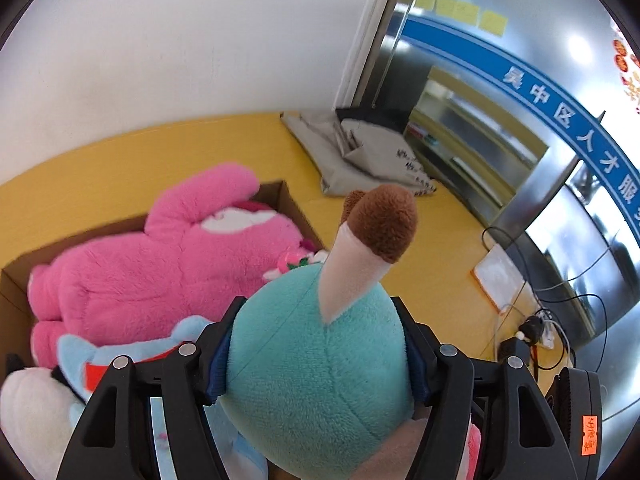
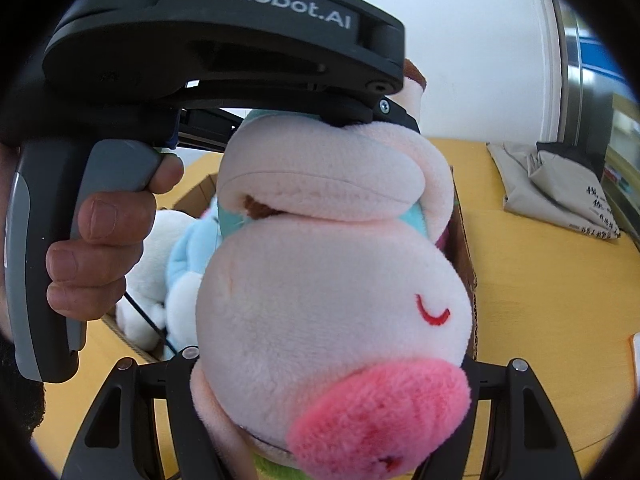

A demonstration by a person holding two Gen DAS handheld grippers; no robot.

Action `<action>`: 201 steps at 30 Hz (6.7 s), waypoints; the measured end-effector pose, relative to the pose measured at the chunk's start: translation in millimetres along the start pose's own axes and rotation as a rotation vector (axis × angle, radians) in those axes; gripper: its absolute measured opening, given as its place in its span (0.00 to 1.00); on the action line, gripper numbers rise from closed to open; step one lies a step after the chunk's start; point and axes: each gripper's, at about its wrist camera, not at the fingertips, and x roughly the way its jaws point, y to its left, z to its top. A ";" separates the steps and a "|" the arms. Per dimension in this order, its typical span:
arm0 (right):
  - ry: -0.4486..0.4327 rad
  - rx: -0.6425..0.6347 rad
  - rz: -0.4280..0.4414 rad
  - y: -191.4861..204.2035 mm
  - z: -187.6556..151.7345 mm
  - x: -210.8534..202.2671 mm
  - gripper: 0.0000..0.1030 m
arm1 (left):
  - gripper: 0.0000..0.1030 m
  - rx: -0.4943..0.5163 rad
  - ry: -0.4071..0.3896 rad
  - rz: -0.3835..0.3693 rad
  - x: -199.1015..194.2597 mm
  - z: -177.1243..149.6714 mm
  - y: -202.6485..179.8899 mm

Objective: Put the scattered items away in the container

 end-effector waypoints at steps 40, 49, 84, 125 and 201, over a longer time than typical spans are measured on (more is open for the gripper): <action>0.081 0.076 -0.063 -31.5 -29.6 -45.1 0.68 | 0.71 -0.009 0.170 0.050 88.0 -8.7 -8.8; 0.196 0.010 -0.089 -27.4 -46.3 1.8 0.36 | 0.71 0.083 0.117 0.117 76.9 -17.9 -17.0; -0.024 0.006 -0.261 69.6 -80.9 -112.5 0.74 | 0.94 -0.017 -0.193 0.173 -183.5 -216.1 2.5; 0.200 0.116 -0.302 55.9 -171.0 -17.5 0.24 | 0.07 -0.155 0.131 0.008 -66.2 -315.6 8.7; -0.150 0.018 -0.333 91.6 -72.8 -92.5 0.77 | 1.00 -0.052 -0.383 0.340 -211.8 -244.1 42.7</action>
